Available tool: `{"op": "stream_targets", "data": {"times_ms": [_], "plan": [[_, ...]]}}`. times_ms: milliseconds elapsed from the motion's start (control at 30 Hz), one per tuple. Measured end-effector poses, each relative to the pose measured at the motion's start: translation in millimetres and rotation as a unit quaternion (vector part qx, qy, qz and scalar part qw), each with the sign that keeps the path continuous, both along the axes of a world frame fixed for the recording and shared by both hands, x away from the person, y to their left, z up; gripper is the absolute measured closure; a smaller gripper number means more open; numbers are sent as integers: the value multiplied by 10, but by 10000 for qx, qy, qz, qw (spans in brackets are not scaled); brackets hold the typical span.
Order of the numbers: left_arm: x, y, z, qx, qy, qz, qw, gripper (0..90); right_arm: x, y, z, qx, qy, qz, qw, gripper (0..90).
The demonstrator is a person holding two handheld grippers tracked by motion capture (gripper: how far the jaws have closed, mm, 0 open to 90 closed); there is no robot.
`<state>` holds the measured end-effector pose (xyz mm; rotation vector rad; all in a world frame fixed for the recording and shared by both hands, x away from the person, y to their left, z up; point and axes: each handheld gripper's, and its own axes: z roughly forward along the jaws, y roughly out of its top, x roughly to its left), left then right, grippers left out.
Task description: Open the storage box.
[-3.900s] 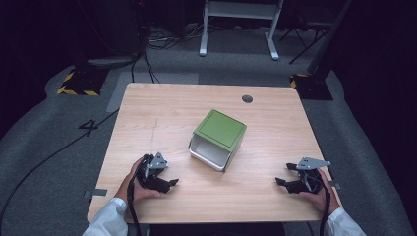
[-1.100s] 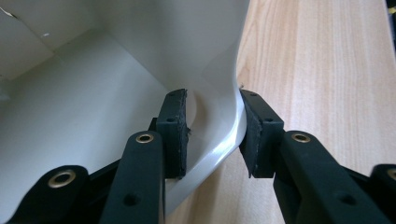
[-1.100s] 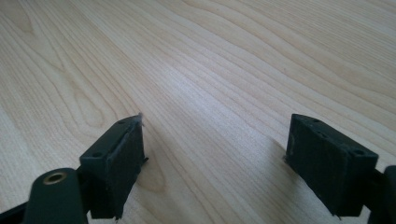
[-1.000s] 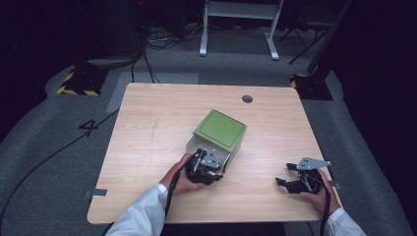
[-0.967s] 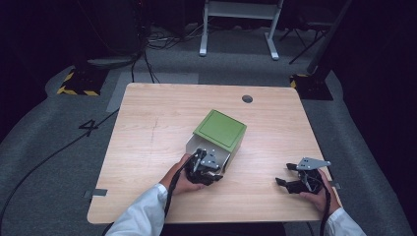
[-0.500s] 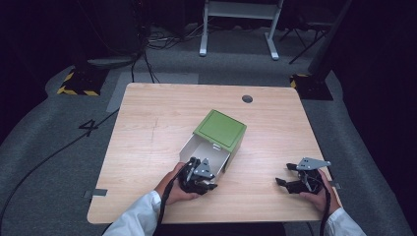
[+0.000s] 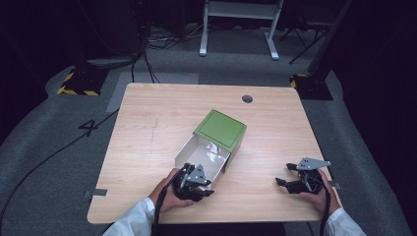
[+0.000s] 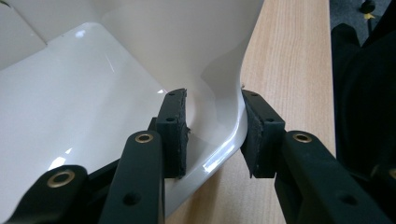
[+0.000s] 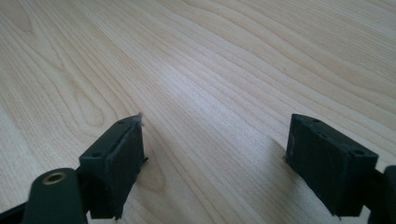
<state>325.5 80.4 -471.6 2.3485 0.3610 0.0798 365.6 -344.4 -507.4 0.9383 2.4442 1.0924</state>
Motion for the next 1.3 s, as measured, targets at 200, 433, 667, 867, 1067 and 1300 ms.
{"op": "stream_targets", "data": {"times_ms": [200,433,667,867,1067,1300], "plan": [[-17,-1,-2,-1,21,-6,10000,645,0,0,0,0,1,-1,10000,193],[-46,35,-9,-25,69,-19,10000,639,0,0,1,-3,2,-1,10000,193],[-106,82,-20,-44,127,-18,9999,631,0,0,0,1,3,-2,10000,193],[-126,86,-36,-10,160,-49,9999,618,0,0,0,0,2,0,10000,193],[-129,75,-38,77,55,-9,10000,524,0,0,0,1,3,-3,10000,193],[-180,183,103,-256,-110,368,9989,195,0,0,0,1,2,-1,10000,193]]}}
